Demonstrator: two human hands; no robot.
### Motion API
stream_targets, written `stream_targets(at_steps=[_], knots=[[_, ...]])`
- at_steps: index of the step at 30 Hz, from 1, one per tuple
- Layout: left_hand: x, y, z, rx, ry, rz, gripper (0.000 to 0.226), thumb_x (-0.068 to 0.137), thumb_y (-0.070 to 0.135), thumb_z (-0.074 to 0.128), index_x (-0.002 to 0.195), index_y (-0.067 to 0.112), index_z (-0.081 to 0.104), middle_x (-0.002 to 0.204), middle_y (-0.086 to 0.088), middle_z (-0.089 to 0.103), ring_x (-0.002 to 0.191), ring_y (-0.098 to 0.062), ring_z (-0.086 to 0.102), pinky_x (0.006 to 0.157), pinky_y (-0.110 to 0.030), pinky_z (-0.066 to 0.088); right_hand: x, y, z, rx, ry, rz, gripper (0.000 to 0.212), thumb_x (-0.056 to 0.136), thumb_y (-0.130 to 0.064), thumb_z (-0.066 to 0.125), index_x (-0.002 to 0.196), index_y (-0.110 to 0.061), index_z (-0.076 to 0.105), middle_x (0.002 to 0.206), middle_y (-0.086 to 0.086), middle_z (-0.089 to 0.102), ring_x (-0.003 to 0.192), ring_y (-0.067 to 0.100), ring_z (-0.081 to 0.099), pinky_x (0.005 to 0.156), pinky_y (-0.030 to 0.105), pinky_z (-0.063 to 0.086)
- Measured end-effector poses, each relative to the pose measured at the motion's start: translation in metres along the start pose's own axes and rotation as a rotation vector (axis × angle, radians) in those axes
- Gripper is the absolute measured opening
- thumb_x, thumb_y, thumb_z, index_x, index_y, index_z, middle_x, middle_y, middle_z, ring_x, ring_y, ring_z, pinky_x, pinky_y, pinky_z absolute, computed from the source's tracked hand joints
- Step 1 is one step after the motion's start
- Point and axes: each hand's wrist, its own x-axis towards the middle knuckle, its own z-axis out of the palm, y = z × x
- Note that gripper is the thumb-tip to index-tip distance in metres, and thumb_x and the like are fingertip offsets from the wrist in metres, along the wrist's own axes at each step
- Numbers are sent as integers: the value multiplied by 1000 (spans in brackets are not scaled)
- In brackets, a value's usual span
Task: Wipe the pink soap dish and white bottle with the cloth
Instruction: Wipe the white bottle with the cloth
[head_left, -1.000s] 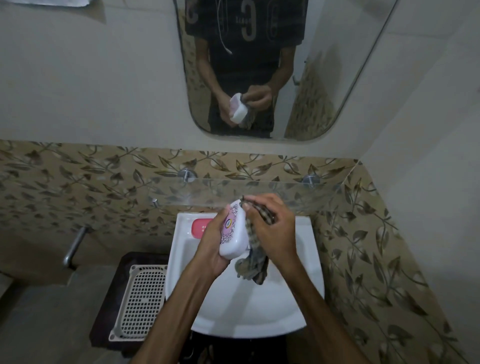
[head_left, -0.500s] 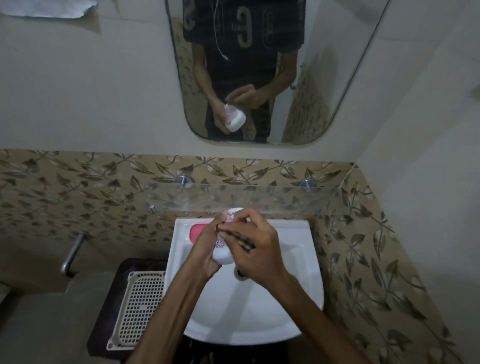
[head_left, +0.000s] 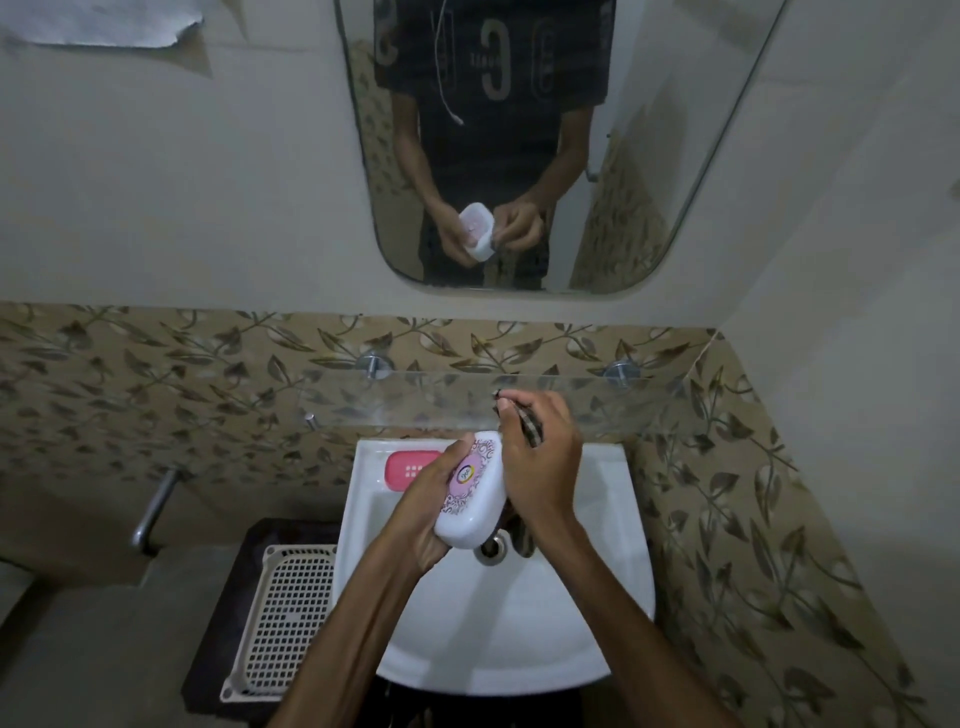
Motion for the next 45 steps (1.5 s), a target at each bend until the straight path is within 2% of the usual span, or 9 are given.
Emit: stream_targets(at_steps=[6,17,22,24,28,32,36,41,45], knots=[[-1,1,8,-33,93,62,31,102,25,61,96,0,78,88,-16,80,75,-25,79,62,-32,63,-2,0,4,-51,-41,175,12,99,-11,65,103,-15,75,106,-3,66,96,10,65,89,33,56],[-13,2,17,-316,162,44,45,108,42,46,121,1,59,98,-18,66,90,-27,63,88,-36,51,-57,1,0,-112,-108,-306,9,91,-8,74,99,-11,74,103,4,60,88,9,63,77,12,50],[-8,-8,37,-356,269,125,40,106,37,55,126,4,60,109,-18,67,97,-30,66,87,-41,58,-37,-2,5,69,37,132,13,94,-6,68,96,-18,71,100,-4,66,94,5,66,79,19,54],[-7,-7,38,-299,308,103,41,103,41,58,123,6,65,107,-16,72,98,-31,69,89,-42,58,-39,-4,8,103,32,230,12,97,-11,65,97,-22,68,100,-7,68,96,4,66,79,16,53],[-4,-9,34,-182,441,211,32,100,39,66,96,8,71,68,-5,78,56,-19,75,45,-26,56,-51,-5,10,206,17,458,7,104,-24,59,103,-28,65,103,-9,72,95,4,71,77,29,61],[-3,-19,31,-135,530,238,32,94,43,72,95,11,74,78,-6,81,64,-21,76,55,-30,60,-56,-6,13,202,87,473,10,102,-20,62,96,-27,65,92,-13,72,85,1,71,66,19,57],[-8,-19,28,-147,264,143,43,96,37,66,116,0,72,112,-21,75,97,-34,74,80,-39,61,-38,0,6,305,76,569,12,97,-8,67,89,-14,71,84,-5,75,78,9,72,68,22,58],[-11,21,8,362,174,264,50,74,44,75,108,7,74,96,-16,72,84,-28,69,75,-35,53,2,-4,-23,419,-424,590,16,93,-6,73,80,-15,74,77,2,76,68,12,66,64,21,55],[-12,25,18,612,235,392,26,81,37,75,69,15,66,62,-4,69,53,-15,66,46,-20,48,9,-13,-22,311,-342,550,11,93,-11,73,83,-16,74,81,-1,79,70,12,71,63,22,57]])
